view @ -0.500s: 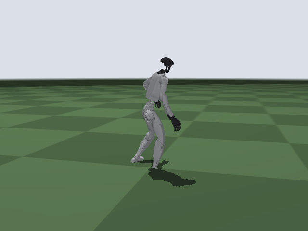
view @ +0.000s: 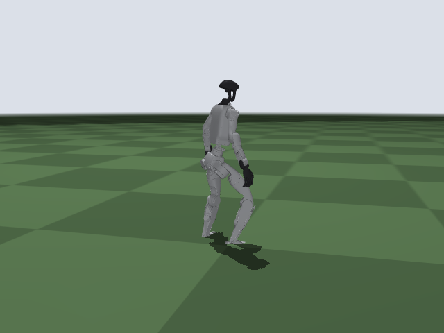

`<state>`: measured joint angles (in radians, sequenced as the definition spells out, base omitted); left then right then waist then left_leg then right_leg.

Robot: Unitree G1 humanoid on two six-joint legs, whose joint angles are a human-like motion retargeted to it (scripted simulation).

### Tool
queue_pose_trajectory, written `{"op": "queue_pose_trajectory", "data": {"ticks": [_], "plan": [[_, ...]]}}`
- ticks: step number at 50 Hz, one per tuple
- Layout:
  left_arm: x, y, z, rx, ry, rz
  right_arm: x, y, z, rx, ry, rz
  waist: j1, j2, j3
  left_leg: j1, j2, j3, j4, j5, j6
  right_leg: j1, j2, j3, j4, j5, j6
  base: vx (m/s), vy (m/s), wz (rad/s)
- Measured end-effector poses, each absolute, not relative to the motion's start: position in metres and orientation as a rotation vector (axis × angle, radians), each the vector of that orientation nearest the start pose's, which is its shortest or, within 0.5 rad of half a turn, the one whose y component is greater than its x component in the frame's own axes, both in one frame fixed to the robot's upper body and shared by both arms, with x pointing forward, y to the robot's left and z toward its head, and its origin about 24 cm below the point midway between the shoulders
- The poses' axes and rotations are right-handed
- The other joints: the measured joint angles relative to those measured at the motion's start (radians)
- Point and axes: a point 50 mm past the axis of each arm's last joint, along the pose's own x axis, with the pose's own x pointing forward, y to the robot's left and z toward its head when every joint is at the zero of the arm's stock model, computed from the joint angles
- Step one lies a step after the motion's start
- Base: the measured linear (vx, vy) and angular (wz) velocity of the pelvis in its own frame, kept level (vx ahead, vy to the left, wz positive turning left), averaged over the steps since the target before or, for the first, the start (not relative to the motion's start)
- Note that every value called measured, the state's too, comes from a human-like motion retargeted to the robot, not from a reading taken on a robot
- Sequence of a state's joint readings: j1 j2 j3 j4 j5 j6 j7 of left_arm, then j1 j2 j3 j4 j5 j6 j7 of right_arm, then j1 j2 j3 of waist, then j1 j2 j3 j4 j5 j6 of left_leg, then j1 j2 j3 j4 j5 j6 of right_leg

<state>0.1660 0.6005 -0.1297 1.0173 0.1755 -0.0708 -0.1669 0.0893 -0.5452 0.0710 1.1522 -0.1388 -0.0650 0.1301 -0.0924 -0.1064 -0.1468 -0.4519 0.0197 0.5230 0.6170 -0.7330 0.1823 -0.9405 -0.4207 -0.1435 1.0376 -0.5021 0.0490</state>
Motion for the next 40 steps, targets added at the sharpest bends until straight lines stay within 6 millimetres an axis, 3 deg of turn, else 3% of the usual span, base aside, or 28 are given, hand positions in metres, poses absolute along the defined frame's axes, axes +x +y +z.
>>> {"op": "queue_pose_trajectory", "data": {"ticks": [2, 3, 7, 13, 18, 22, 25, 29, 33, 36, 40], "plan": [[0.057, 0.344, -0.116, 0.600, 1.261, -0.073, 0.077, -0.333, -0.123, -0.527, 1.238, 0.007, -0.009, -0.022, 0.067, 0.041, -0.050, -0.064, -0.266, 0.120, -0.045, 0.097, 0.004, 0.019, 0.016, -0.045, 0.002, 0.10, 0.10, -0.07], [0.050, 0.342, -0.118, 0.579, 1.282, -0.066, 0.073, -0.335, -0.123, -0.525, 1.246, -0.004, -0.016, -0.035, 0.069, 0.043, -0.058, -0.056, -0.260, 0.133, -0.053, 0.094, -0.005, 0.035, 0.035, -0.051, 0.004, 0.01, 0.03, 0.18], [0.032, 0.346, -0.120, 0.515, 1.336, 0.000, 0.063, -0.345, -0.119, -0.526, 1.260, -0.044, -0.028, -0.071, 0.072, 0.061, -0.098, -0.055, -0.251, 0.136, -0.048, 0.105, -0.017, 0.073, 0.075, -0.097, 0.007, 0.00, 0.01, 0.27], [0.030, 0.376, -0.102, 0.528, 1.310, 0.162, 0.066, -0.376, -0.098, -0.606, 1.235, -0.130, -0.003, -0.073, 0.120, 0.089, -0.113, -0.063, -0.261, 0.150, -0.051, 0.155, -0.009, 0.073, 0.061, -0.141, -0.018, -0.06, -0.04, 0.11], [0.067, 0.413, -0.065, 0.652, 1.138, 0.326, 0.098, -0.411, -0.062, -0.759, 1.131, -0.238, 0.023, -0.039, 0.202, 0.021, -0.067, -0.065, -0.160, 0.137, -0.058, 0.148, 0.009, 0.052, 0.066, -0.150, -0.042, -0.16, -0.10, 0.28], [0.125, 0.431, -0.025, 0.771, 0.909, 0.428, 0.149, -0.434, -0.018, -0.903, 0.959, -0.341, 0.039, 0.014, 0.290, -0.121, 0.020, -0.069, 0.035, 0.079, -0.042, 0.091, 0.035, 0.020, 0.107, -0.158, -0.076, -0.21, -0.12, 0.32], [0.189, 0.427, 0.012, 0.823, 0.673, 0.488, 0.207, -0.436, 0.027, -1.000, 0.760, -0.415, 0.060, 0.086, 0.360, -0.286, 0.126, -0.094, 0.220, 0.000, -0.028, 0.011, 0.090, -0.025, 0.147, -0.163, -0.101, -0.19, -0.12, 0.06], [0.284, 0.381, 0.062, 0.812, 0.333, 0.474, 0.284, -0.411, 0.088, -1.109, 0.483, -0.431, 0.096, 0.176, 0.427, -0.523, 0.260, -0.123, 0.426, -0.072, -0.015, -0.152, 0.146, -0.074, 0.233, -0.162, -0.103, -0.17, -0.15, 0.00], [0.359, 0.301, 0.111, 0.745, 0.045, 0.370, 0.344, -0.360, 0.136, -1.212, 0.240, -0.344, 0.101, 0.220, 0.471, -0.715, 0.336, -0.128, 0.611, -0.131, 0.026, -0.323, 0.146, -0.083, 0.373, -0.201, -0.089, -0.08, -0.16, 0.50], [0.390, 0.237, 0.137, 0.679, -0.088, 0.263, 0.378, -0.311, 0.162, -1.278, 0.072, -0.238, 0.081, 0.233, 0.486, -0.834, 0.378, -0.126, 0.731, -0.140, 0.070, -0.438, 0.123, -0.089, 0.489, -0.249, -0.085, -0.03, -0.20, 0.97], [0.413, 0.165, 0.165, 0.595, -0.175, 0.147, 0.409, -0.239, 0.208, -1.376, -0.175, -0.114, 0.051, 0.235, 0.494, -0.992, 0.469, -0.171, 0.945, -0.140, 0.079, -0.572, 0.094, -0.125, 0.657, -0.352, -0.100, 0.04, -0.32, 1.06]]}}
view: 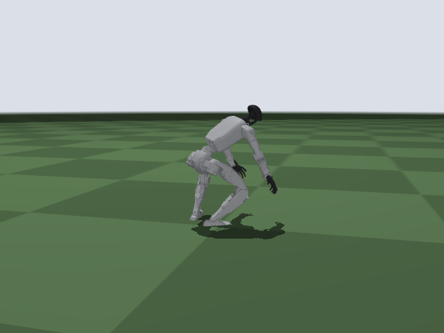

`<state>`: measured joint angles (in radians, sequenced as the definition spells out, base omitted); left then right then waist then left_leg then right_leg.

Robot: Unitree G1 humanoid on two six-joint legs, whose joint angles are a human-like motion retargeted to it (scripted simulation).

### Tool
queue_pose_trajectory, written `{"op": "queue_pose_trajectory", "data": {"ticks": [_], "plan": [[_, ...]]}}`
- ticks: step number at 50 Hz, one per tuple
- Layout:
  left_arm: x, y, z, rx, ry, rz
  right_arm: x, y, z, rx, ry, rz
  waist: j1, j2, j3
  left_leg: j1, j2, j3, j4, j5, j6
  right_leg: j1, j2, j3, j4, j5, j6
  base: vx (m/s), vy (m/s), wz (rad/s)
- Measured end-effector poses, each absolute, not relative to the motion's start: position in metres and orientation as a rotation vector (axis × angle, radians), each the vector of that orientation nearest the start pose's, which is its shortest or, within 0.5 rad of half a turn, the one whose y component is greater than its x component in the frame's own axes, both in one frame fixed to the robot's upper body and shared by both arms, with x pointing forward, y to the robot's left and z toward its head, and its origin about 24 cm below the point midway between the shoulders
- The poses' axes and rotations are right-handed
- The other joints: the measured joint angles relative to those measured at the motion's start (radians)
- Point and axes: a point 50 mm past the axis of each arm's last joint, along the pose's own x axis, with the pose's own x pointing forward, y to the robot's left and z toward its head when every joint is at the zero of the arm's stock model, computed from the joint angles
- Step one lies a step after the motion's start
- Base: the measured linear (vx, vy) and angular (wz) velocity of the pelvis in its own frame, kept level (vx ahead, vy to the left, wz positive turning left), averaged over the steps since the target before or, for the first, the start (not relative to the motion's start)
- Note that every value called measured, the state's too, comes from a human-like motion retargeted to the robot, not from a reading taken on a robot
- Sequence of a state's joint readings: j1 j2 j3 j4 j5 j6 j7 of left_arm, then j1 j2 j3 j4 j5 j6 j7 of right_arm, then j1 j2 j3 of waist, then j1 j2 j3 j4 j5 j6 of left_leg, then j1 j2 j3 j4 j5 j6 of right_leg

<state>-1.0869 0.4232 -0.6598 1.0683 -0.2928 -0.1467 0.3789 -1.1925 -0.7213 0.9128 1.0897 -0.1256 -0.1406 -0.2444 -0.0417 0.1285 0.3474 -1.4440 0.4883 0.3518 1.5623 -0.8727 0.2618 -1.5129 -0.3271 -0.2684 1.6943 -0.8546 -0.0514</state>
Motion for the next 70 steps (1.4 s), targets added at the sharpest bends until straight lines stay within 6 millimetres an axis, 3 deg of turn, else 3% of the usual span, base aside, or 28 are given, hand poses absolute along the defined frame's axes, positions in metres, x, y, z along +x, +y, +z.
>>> {"op": "queue_pose_trajectory", "data": {"ticks": [2, 6, 10, 12, 15, 18, 20, 22, 25, 29, 32, 37, 40, 42, 45, 47, 48, 53, 58, 64, 70], "plan": [[0.418, 0.139, 0.174, 0.570, -0.187, 0.105, 0.416, -0.204, 0.235, -1.426, -0.302, -0.069, 0.001, -0.007, 0.014, -0.081, 0.061, -0.060, 0.149, 0.000, 0.000, -0.057, -0.006, -0.027, 0.082, -0.018, -0.015, 0.00, -0.28, 0.29], [0.420, 0.099, 0.178, 0.532, -0.187, 0.056, 0.419, -0.137, 0.285, -1.499, -0.538, -0.009, 0.068, -0.026, 0.131, -0.126, 0.242, -0.220, 0.409, 0.000, 0.000, -0.057, 0.057, -0.125, 0.213, -0.018, -0.108, 0.00, -0.22, -1.38], [0.418, 0.090, 0.173, 0.533, -0.180, 0.074, 0.413, -0.102, 0.321, -1.538, -0.686, -0.017, 0.200, -0.083, 0.173, -0.126, 0.397, -0.347, 0.627, 0.000, 0.000, -0.057, 0.151, -0.157, 0.336, -0.018, -0.210, 0.03, -0.03, -1.88], [0.417, 0.090, 0.164, 0.558, -0.167, 0.098, 0.411, -0.096, 0.335, -1.551, -0.716, -0.047, 0.265, -0.094, 0.173, -0.126, 0.456, -0.403, 0.717, 0.000, 0.000, -0.057, 0.175, -0.137, 0.411, -0.018, -0.210, 0.11, 0.13, -1.50], [0.412, 0.090, 0.148, 0.633, -0.165, 0.136, 0.410, -0.102, 0.353, -1.566, -0.716, -0.137, 0.359, -0.099, 0.173, -0.126, 0.519, -0.441, 0.804, 0.000, 0.000, -0.057, 0.199, -0.113, 0.504, -0.018, -0.210, 0.22, 0.16, -0.97], [0.403, 0.073, 0.140, 0.767, -0.280, 0.195, 0.407, -0.133, 0.382, -1.539, -0.694, -0.355, 0.405, -0.089, 0.173, -0.126, 0.500, -0.405, 0.825, 0.000, 0.000, -0.057, 0.181, -0.102, 0.561, -0.018, -0.210, 0.44, 0.11, 0.67], [0.396, 0.065, 0.141, 0.843, -0.389, 0.269, 0.399, -0.156, 0.405, -1.495, -0.704, -0.509, 0.330, -0.072, 0.173, -0.126, 0.369, -0.350, 0.820, 0.000, 0.000, -0.057, 0.098, -0.094, 0.587, -0.018, -0.210, 0.55, 0.05, 3.17], [0.393, 0.069, 0.143, 0.900, -0.467, 0.357, 0.389, -0.173, 0.424, -1.441, -0.738, -0.620, 0.216, -0.055, 0.173, -0.126, 0.215, -0.303, 0.812, 0.000, -0.003, -0.057, 0.010, -0.090, 0.613, -0.018, -0.210, 0.60, -0.04, 3.51], [0.393, 0.085, 0.144, 0.962, -0.523, 0.455, 0.374, -0.192, 0.447, -1.363, -0.780, -0.739, 0.130, -0.042, 0.173, -0.126, 0.086, -0.307, 0.806, 0.000, -0.057, -0.057, 0.006, -0.114, 0.641, -0.018, -0.210, 0.67, -0.22, 2.37], [0.391, 0.117, 0.148, 1.041, -0.604, 0.615, 0.355, -0.199, 0.470, -1.192, -0.924, -0.873, 0.008, -0.017, 0.157, -0.126, -0.015, -0.380, 0.780, 0.000, -0.160, -0.057, 0.043, -0.133, 0.641, -0.018, -0.137, 0.76, -0.34, 2.40], [0.384, 0.147, 0.136, 1.107, -0.609, 0.715, 0.357, -0.185, 0.460, -1.045, -1.039, -0.904, -0.079, -0.004, 0.079, -0.126, -0.042, -0.419, 0.730, 0.000, -0.209, -0.057, 0.063, -0.136, 0.627, -0.018, -0.095, 0.70, -0.43, 2.47], [0.366, 0.192, 0.103, 1.193, -0.526, 0.775, 0.380, -0.150, 0.396, -0.838, -1.108, -0.900, -0.219, -0.024, -0.064, -0.125, -0.085, -0.365, 0.662, 0.000, -0.215, -0.057, 0.071, -0.055, 0.631, -0.018, -0.022, 0.48, -0.44, 2.28], [0.365, 0.209, 0.107, 1.199, -0.500, 0.782, 0.383, -0.138, 0.375, -0.772, -1.121, -0.914, -0.249, -0.049, -0.100, -0.123, -0.071, -0.294, 0.658, 0.000, -0.209, -0.055, 0.096, 0.017, 0.649, -0.016, 0.025, 0.29, -0.39, 0.84], [0.367, 0.226, 0.117, 1.206, -0.486, 0.748, 0.386, -0.121, 0.348, -0.726, -1.126, -0.941, -0.245, -0.074, -0.113, -0.122, -0.030, -0.262, 0.651, 0.000, -0.209, -0.034, 0.140, 0.028, 0.626, 0.010, 0.054, 0.24, -0.38, -0.21], [0.375, 0.226, 0.138, 1.177, -0.504, 0.714, 0.388, -0.112, 0.328, -0.764, -1.119, -0.938, -0.246, -0.042, -0.101, -0.122, -0.004, -0.245, 0.654, 0.000, -0.197, 0.028, 0.173, 0.024, 0.590, 0.043, 0.097, 0.21, -0.26, -1.21], [0.386, 0.228, 0.173, 1.136, -0.538, 0.721, 0.387, -0.109, 0.332, -0.813, -1.149, -0.933, -0.186, -0.043, -0.013, -0.036, 0.074, -0.245, 0.666, 0.000, -0.211, 0.089, 0.243, 0.048, 0.573, 0.111, 0.133, 0.16, -0.14, -3.71], [0.391, 0.224, 0.187, 1.115, -0.558, 0.714, 0.388, -0.108, 0.329, -0.842, -1.150, -0.927, -0.176, -0.028, -0.003, -0.023, 0.091, -0.241, 0.667, 0.000, -0.207, 0.107, 0.253, 0.046, 0.566, 0.124, 0.146, 0.20, -0.09, -2.42], [0.403, 0.211, 0.258, 0.989, -0.642, 0.720, 0.391, -0.103, 0.317, -0.959, -1.163, -0.900, -0.133, 0.053, 0.015, 0.038, 0.183, -0.230, 0.686, 0.000, -0.177, 0.130, 0.259, 0.035, 0.565, 0.156, 0.198, 0.21, 0.00, -1.55], [0.404, 0.204, 0.309, 0.895, -0.697, 0.744, 0.392, -0.100, 0.312, -1.020, -1.180, -0.869, -0.082, 0.118, 0.020, 0.093, 0.270, -0.229, 0.724, 0.000, -0.151, 0.087, 0.257, 0.007, 0.593, 0.080, 0.227, 0.13, 0.12, -1.79], [0.404, 0.198, 0.328, 0.910, -0.715, 0.750, 0.390, -0.094, 0.317, -1.077, -1.250, -0.818, -0.025, 0.153, 0.032, 0.125, 0.318, -0.218, 0.732, 0.000, -0.123, 0.013, 0.260, -0.030, 0.600, 0.037, 0.263, 0.02, 0.13, -1.53], [0.405, 0.185, 0.327, 0.951, -0.762, 0.746, 0.390, -0.103, 0.323, -1.229, -1.317, -0.757, 0.034, 0.135, 0.028, 0.103, 0.256, -0.183, 0.641, 0.000, -0.068, -0.050, 0.201, -0.039, 0.569, 0.050, 0.271, -0.07, 0.10, -1.09]]}}
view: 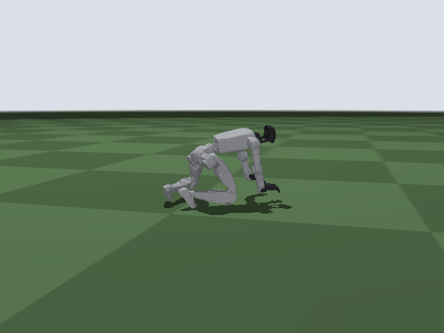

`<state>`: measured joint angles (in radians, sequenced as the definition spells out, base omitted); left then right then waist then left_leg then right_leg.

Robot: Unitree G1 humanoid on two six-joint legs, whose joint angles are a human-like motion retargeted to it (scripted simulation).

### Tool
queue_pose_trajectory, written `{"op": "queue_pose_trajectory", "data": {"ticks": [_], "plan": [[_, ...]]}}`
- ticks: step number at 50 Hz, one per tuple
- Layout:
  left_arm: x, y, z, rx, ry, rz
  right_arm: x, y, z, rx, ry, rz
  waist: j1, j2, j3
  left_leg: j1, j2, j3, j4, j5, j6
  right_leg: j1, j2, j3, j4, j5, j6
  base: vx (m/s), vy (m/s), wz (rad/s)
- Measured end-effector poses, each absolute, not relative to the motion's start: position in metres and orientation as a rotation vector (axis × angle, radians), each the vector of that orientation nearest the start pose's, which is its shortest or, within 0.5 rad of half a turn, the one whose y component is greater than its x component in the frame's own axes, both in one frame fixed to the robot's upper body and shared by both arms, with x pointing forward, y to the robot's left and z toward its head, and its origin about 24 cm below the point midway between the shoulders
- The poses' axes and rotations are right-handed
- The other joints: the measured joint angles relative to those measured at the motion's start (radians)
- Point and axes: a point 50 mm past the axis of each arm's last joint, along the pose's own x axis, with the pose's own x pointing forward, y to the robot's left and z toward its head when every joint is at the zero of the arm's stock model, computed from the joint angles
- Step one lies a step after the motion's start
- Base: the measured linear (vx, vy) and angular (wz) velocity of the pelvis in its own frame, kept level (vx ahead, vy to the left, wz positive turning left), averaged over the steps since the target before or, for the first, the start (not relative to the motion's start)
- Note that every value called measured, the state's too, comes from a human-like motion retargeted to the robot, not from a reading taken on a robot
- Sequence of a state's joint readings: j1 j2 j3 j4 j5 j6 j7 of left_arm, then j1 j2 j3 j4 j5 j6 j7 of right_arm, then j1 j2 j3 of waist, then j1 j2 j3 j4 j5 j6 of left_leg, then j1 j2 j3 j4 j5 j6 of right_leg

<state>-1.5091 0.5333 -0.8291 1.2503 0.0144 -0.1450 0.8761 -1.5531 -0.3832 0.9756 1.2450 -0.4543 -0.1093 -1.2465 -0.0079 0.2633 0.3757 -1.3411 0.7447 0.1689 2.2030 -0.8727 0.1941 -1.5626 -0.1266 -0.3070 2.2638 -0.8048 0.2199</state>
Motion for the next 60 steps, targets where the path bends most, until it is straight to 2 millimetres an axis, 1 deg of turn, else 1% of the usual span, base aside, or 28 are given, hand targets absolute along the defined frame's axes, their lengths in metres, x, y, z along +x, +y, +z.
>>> {"op": "queue_pose_trajectory", "data": {"ticks": [3, 5, 7, 8, 12, 16, 18, 20, 22, 24, 25, 27, 28, 30, 32, 34, 35, 37, 39, 41, 43, 45, 47, 48, 50, 53, 57, 60], "plan": [[0.406, 0.172, 0.322, 0.950, -0.790, 0.722, 0.390, -0.120, 0.336, -1.344, -1.332, -0.743, 0.030, -0.023, 0.016, 0.010, -0.048, 0.016, -0.052, 0.000, 0.017, -0.007, -0.050, -0.007, -0.014, 0.007, -0.006, -0.14, 0.08, -0.91], [0.407, 0.161, 0.317, 0.941, -0.807, 0.705, 0.388, -0.132, 0.349, -1.416, -1.337, -0.741, 0.052, -0.042, 0.028, 0.018, -0.082, 0.026, -0.089, 0.000, 0.023, -0.007, -0.084, -0.013, -0.026, 0.005, -0.015, -0.18, 0.08, -0.79], [0.408, 0.155, 0.309, 0.933, -0.808, 0.694, 0.386, -0.140, 0.359, -1.467, -1.339, -0.746, 0.066, -0.063, 0.028, 0.007, -0.119, 0.029, -0.128, 0.000, 0.035, -0.007, -0.119, -0.026, -0.043, -0.007, -0.023, -0.23, 0.07, -0.58], [0.409, 0.148, 0.305, 0.921, -0.815, 0.687, 0.385, -0.149, 0.367, -1.502, -1.327, -0.750, 0.081, -0.075, 0.043, 0.023, -0.136, 0.034, -0.143, 0.000, 0.039, -0.007, -0.135, -0.023, -0.048, -0.005, -0.030, -0.28, 0.07, -0.48], [0.410, 0.140, 0.291, 0.882, -0.784, 0.684, 0.379, -0.171, 0.388, -1.580, -1.282, -0.771, 0.112, -0.129, 0.040, 0.021, -0.172, 0.055, -0.179, 0.000, 0.059, -0.007, -0.215, -0.045, -0.071, -0.039, -0.057, -0.31, 0.08, -0.24], [0.411, 0.134, 0.285, 0.818, -0.750, 0.698, 0.369, -0.202, 0.410, -1.608, -1.194, -0.816, 0.155, -0.191, 0.050, 0.016, -0.157, 0.074, -0.153, 0.000, 0.066, -0.007, -0.282, -0.047, -0.087, -0.067, -0.118, -0.41, 0.07, -0.16], [0.411, 0.133, 0.285, 0.779, -0.737, 0.710, 0.362, -0.220, 0.420, -1.596, -1.142, -0.852, 0.180, -0.221, 0.059, -0.003, -0.142, 0.067, -0.131, 0.000, 0.067, -0.007, -0.300, -0.043, -0.102, -0.068, -0.153, -0.50, 0.06, -0.27], [0.411, 0.132, 0.287, 0.740, -0.725, 0.720, 0.355, -0.241, 0.427, -1.573, -1.073, -0.883, 0.203, -0.246, 0.071, -0.034, -0.124, 0.049, -0.107, 0.000, 0.067, -0.007, -0.302, -0.033, -0.117, -0.068, -0.187, -0.52, 0.06, -0.25], [0.411, 0.132, 0.290, 0.703, -0.712, 0.720, 0.350, -0.262, 0.426, -1.544, -0.981, -0.894, 0.219, -0.263, 0.081, -0.071, -0.105, 0.032, -0.089, 0.000, 0.068, -0.007, -0.299, -0.021, -0.134, -0.068, -0.217, -0.52, 0.08, -0.16], [0.412, 0.131, 0.292, 0.671, -0.692, 0.706, 0.348, -0.286, 0.417, -1.520, -0.854, -0.889, 0.226, -0.271, 0.082, -0.098, -0.085, 0.028, -0.086, 0.000, 0.068, -0.007, -0.291, -0.006, -0.159, -0.068, -0.241, -0.49, 0.10, -0.01], [0.412, 0.130, 0.292, 0.657, -0.681, 0.694, 0.347, -0.299, 0.410, -1.511, -0.780, -0.883, 0.226, -0.273, 0.078, -0.108, -0.074, 0.033, -0.091, 0.000, 0.068, -0.007, -0.286, 0.002, -0.173, -0.068, -0.251, -0.45, 0.13, 0.27], [0.417, 0.124, 0.275, 0.661, -0.592, 0.581, 0.347, -0.338, 0.371, -1.479, -0.489, -0.777, 0.223, -0.289, 0.046, -0.082, -0.102, 0.085, -0.143, 0.000, 0.068, -0.007, -0.283, 0.067, -0.204, -0.068, -0.244, -0.41, 0.18, 0.50], [0.420, 0.124, 0.263, 0.668, -0.541, 0.525, 0.349, -0.353, 0.347, -1.461, -0.351, -0.710, 0.209, -0.298, 0.019, -0.076, -0.124, 0.113, -0.186, 0.000, 0.068, -0.007, -0.281, 0.091, -0.231, -0.068, -0.241, -0.36, 0.22, 0.43], [0.423, 0.128, 0.231, 0.692, -0.421, 0.401, 0.350, -0.373, 0.288, -1.413, -0.082, -0.532, 0.170, -0.314, -0.036, -0.073, -0.201, 0.153, -0.300, 0.000, 0.068, 0.002, -0.281, 0.132, -0.283, -0.068, -0.230, -0.32, 0.25, 0.17], [0.421, 0.138, 0.181, 0.757, -0.270, 0.237, 0.344, -0.383, 0.210, -1.330, 0.191, -0.300, 0.117, -0.338, -0.092, -0.037, -0.312, 0.177, -0.438, 0.000, 0.068, 0.074, -0.307, 0.158, -0.335, -0.068, -0.205, -0.25, 0.32, -0.19], [0.408, 0.151, 0.124, 0.823, -0.107, 0.073, 0.327, -0.382, 0.135, -1.230, 0.424, -0.084, 0.071, -0.362, -0.143, 0.053, -0.405, 0.233, -0.595, 0.000, 0.068, 0.148, -0.322, 0.177, -0.395, -0.048, -0.168, -0.18, 0.43, -0.89], [0.397, 0.158, 0.094, 0.851, -0.022, -0.006, 0.315, -0.379, 0.101, -1.175, 0.526, 0.013, 0.053, -0.372, -0.169, 0.109, -0.441, 0.269, -0.677, 0.000, 0.068, 0.174, -0.321, 0.186, -0.435, -0.019, -0.148, -0.15, 0.50, -1.65], [0.364, 0.173, 0.032, 0.880, 0.169, -0.150, 0.292, -0.367, 0.047, -1.073, 0.660, 0.149, 0.018, -0.391, -0.224, 0.240, -0.524, 0.353, -0.869, 0.000, 0.068, 0.219, -0.304, 0.209, -0.531, 0.020, -0.110, -0.11, 0.52, -2.23], [0.315, 0.186, -0.029, 0.880, 0.374, -0.295, 0.269, -0.353, 0.004, -0.983, 0.752, 0.235, -0.018, -0.417, -0.285, 0.394, -0.624, 0.453, -1.090, 0.000, 0.068, 0.262, -0.294, 0.239, -0.639, 0.045, -0.076, -0.03, 0.51, -2.97], [0.255, 0.193, -0.081, 0.854, 0.576, -0.447, 0.250, -0.336, -0.028, -0.910, 0.805, 0.284, -0.052, -0.446, -0.348, 0.566, -0.746, 0.566, -1.333, 0.000, 0.068, 0.307, -0.290, 0.274, -0.749, 0.063, -0.041, 0.08, 0.50, -3.92], [0.192, 0.193, -0.118, 0.808, 0.756, -0.606, 0.236, -0.319, -0.052, -0.870, 0.829, 0.313, -0.065, -0.467, -0.400, 0.740, -0.877, 0.679, -1.569, 0.000, 0.068, 0.367, -0.284, 0.299, -0.853, 0.081, -0.007, 0.12, 0.48, -5.03], [0.140, 0.190, -0.137, 0.765, 0.892, -0.753, 0.230, -0.303, -0.066, -0.859, 0.823, 0.320, -0.053, -0.463, -0.438, 0.893, -0.973, 0.771, -1.828, 0.081, 0.043, 0.438, -0.268, 0.268, -0.963, 0.107, 0.004, 0.04, 0.32, -5.51], [0.105, 0.187, -0.145, 0.739, 0.967, -0.864, 0.228, -0.291, -0.073, -0.854, 0.799, 0.310, -0.042, -0.434, -0.477, 0.980, -1.010, 0.856, -2.001, 0.157, 0.012, 0.495, -0.256, 0.186, -1.051, 0.125, -0.008, 0.00, 0.12, -5.31], [0.092, 0.185, -0.147, 0.733, 0.987, -0.907, 0.227, -0.286, -0.076, -0.851, 0.786, 0.302, -0.042, -0.419, -0.502, 1.013, -1.042, 0.903, -2.113, 0.218, 0.000, 0.511, -0.257, 0.142, -1.087, 0.134, -0.019, -0.01, 0.01, -4.70], [0.081, 0.178, -0.148, 0.727, 0.992, -0.962, 0.229, -0.283, -0.076, -0.837, 0.756, 0.269, -0.081, -0.401, -0.545, 1.034, -1.091, 1.004, -2.228, 0.288, -0.020, 0.503, -0.321, 0.074, -1.104, 0.139, -0.035, -0.02, -0.08, -3.80], [0.075, 0.177, -0.148, 0.722, 0.978, -0.958, 0.225, -0.282, -0.079, -0.809, 0.744, 0.218, -0.134, -0.378, -0.612, 1.034, -1.105, 1.146, -2.243, 0.304, -0.053, 0.495, -0.411, -0.018, -1.109, 0.124, -0.064, 0.03, -0.12, -3.17], [0.078, 0.190, -0.145, 0.706, 0.970, -0.820, 0.208, -0.287, -0.087, -0.758, 0.779, 0.152, -0.177, -0.335, -0.676, 1.051, -1.106, 1.273, -2.241, 0.279, -0.061, 0.520, -0.462, -0.108, -1.108, 0.101, -0.104, 0.05, -0.08, -2.76], [0.087, 0.205, -0.141, 0.678, 0.953, -0.650, 0.191, -0.298, -0.093, -0.710, 0.835, 0.095, -0.193, -0.310, -0.697, 1.082, -1.107, 1.323, -2.240, 0.259, -0.057, 0.556, -0.462, -0.131, -1.115, 0.075, -0.128, 0.04, -0.07, -2.18]]}}
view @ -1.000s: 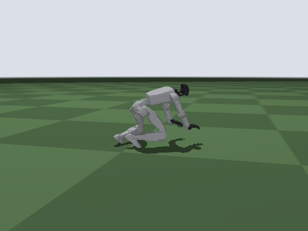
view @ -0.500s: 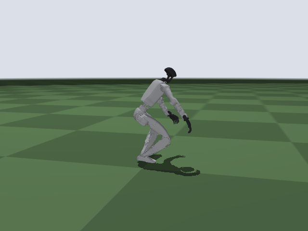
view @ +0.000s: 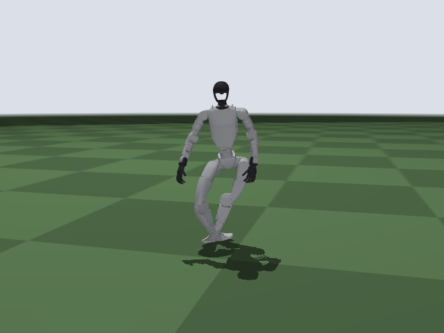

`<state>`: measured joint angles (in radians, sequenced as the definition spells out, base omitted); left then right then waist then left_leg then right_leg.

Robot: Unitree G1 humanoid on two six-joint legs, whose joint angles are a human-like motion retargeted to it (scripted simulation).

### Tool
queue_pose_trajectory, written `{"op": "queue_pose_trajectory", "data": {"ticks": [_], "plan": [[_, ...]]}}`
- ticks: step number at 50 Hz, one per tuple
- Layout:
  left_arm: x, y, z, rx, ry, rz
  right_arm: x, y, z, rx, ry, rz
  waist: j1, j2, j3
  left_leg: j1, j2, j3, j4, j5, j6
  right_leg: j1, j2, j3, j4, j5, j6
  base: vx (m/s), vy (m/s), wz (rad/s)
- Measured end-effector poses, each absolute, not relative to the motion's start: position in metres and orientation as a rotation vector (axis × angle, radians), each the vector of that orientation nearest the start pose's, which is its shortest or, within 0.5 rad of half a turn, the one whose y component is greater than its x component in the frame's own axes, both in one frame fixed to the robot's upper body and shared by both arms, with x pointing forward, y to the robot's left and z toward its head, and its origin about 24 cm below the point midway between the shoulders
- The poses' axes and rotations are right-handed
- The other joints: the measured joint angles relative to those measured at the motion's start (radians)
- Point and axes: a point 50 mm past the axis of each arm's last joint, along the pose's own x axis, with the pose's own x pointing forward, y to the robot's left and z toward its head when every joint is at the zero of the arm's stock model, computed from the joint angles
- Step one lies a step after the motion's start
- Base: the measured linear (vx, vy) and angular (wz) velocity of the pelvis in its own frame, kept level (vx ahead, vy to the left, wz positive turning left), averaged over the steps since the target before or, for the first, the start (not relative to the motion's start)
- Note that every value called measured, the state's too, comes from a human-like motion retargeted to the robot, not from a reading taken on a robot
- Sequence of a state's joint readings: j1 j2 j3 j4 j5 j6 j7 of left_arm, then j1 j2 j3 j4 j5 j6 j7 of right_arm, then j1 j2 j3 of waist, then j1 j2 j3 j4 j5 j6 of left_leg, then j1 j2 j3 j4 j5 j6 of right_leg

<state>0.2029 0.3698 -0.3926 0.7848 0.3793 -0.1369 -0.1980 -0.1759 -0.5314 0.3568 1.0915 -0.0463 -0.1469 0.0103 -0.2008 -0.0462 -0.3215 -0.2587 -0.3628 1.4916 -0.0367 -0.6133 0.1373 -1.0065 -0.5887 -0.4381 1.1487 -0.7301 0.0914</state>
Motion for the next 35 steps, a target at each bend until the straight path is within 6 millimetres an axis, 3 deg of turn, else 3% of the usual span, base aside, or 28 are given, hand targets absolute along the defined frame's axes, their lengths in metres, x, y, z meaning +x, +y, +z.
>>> {"op": "queue_pose_trajectory", "data": {"ticks": [5, 10, 15, 18, 21, 24, 30, 35], "plan": [[0.117, 0.234, -0.123, 0.646, 0.855, -0.364, 0.161, -0.319, -0.099, -0.652, 0.932, 0.013, 0.016, 0.022, 0.025, 0.083, 0.010, 0.000, 0.003, -0.031, 0.019, 0.101, 0.064, 0.007, -0.042, -0.046, -0.019, 0.05, -0.07, -1.62], [0.149, 0.253, -0.100, 0.643, 0.719, -0.197, 0.140, -0.324, -0.106, -0.617, 0.999, -0.004, 0.048, 0.011, 0.054, 0.157, 0.027, -0.068, 0.005, -0.009, 0.018, 0.181, 0.123, 0.040, -0.099, -0.056, -0.007, 0.13, -0.07, -1.02], [0.168, 0.252, -0.086, 0.649, 0.628, -0.209, 0.128, -0.310, -0.117, -0.579, 1.039, 0.052, 0.095, -0.041, 0.104, 0.220, 0.082, -0.275, 0.078, 0.006, 0.023, 0.283, 0.157, 0.070, -0.166, -0.054, 0.024, 0.19, -0.08, -0.78], [0.173, 0.245, -0.084, 0.668, 0.610, -0.286, 0.125, -0.299, -0.123, -0.571, 1.046, 0.108, 0.111, -0.071, 0.125, 0.158, 0.227, -0.356, 0.396, -0.111, 0.030, 0.324, 0.146, 0.054, -0.185, -0.055, 0.039, 0.08, -0.06, 0.02], [0.171, 0.236, -0.089, 0.693, 0.626, -0.385, 0.127, -0.290, -0.126, -0.579, 1.041, 0.159, 0.133, -0.056, 0.110, 0.039, 0.404, -0.420, 0.656, -0.170, 0.010, 0.346, 0.185, -0.022, -0.225, -0.045, 0.037, 0.01, -0.09, 0.35], [0.159, 0.229, -0.100, 0.715, 0.681, -0.479, 0.131, -0.288, -0.125, -0.609, 1.026, 0.192, 0.156, -0.044, 0.083, -0.029, 0.451, -0.455, 0.689, -0.171, -0.017, 0.347, 0.208, -0.079, -0.242, -0.036, 0.035, 0.00, 0.03, 0.45], [0.121, 0.236, -0.123, 0.764, 0.847, -0.590, 0.145, -0.297, -0.115, -0.702, 0.973, 0.209, 0.174, -0.087, 0.074, -0.036, 0.321, -0.527, 0.512, -0.138, -0.047, 0.292, 0.102, -0.089, -0.098, -0.029, 0.038, 0.00, 0.15, 0.90], [0.100, 0.269, -0.124, 0.807, 0.937, -0.505, 0.160, -0.309, -0.101, -0.763, 0.889, 0.174, 0.163, -0.138, 0.134, 0.035, 0.143, -0.685, 0.325, -0.093, -0.023, 0.180, -0.032, 0.070, 0.189, 0.109, 0.060, 0.04, 0.22, 1.41]]}}
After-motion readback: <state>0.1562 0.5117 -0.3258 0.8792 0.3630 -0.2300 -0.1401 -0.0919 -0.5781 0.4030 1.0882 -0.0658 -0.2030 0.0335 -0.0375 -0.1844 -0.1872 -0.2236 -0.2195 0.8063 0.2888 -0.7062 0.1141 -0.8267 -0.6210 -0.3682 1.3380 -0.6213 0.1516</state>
